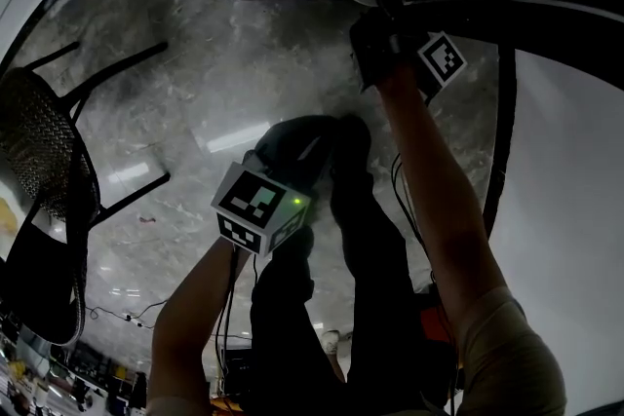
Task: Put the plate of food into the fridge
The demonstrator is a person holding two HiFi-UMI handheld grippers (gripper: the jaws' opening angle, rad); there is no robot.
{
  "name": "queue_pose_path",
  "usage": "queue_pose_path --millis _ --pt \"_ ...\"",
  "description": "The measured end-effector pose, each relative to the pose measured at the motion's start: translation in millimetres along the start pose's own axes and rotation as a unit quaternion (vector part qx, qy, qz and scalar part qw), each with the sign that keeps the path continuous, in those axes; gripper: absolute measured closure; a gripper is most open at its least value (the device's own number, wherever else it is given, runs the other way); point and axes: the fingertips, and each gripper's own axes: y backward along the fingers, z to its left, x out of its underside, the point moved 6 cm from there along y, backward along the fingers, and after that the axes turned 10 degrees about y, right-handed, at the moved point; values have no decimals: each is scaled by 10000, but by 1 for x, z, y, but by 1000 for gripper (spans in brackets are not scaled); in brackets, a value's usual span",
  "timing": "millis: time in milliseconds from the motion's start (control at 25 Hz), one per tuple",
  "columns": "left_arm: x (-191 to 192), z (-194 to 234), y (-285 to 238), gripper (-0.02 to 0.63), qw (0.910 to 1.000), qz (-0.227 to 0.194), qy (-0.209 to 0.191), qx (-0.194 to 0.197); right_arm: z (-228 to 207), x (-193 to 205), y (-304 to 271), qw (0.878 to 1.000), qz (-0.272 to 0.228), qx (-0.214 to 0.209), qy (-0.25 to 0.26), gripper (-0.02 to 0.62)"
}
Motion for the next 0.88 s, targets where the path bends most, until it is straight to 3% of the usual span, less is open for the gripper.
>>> queue_pose_path --millis 200,880 --pt "5 10 -4 589 10000 -29 89 0 3 0 -7 9999 -97 -15 -39 563" --pt "-14 59 -45 589 9979 -509 -373 121 8 -7 -29 9986 -441 -185 -220 563"
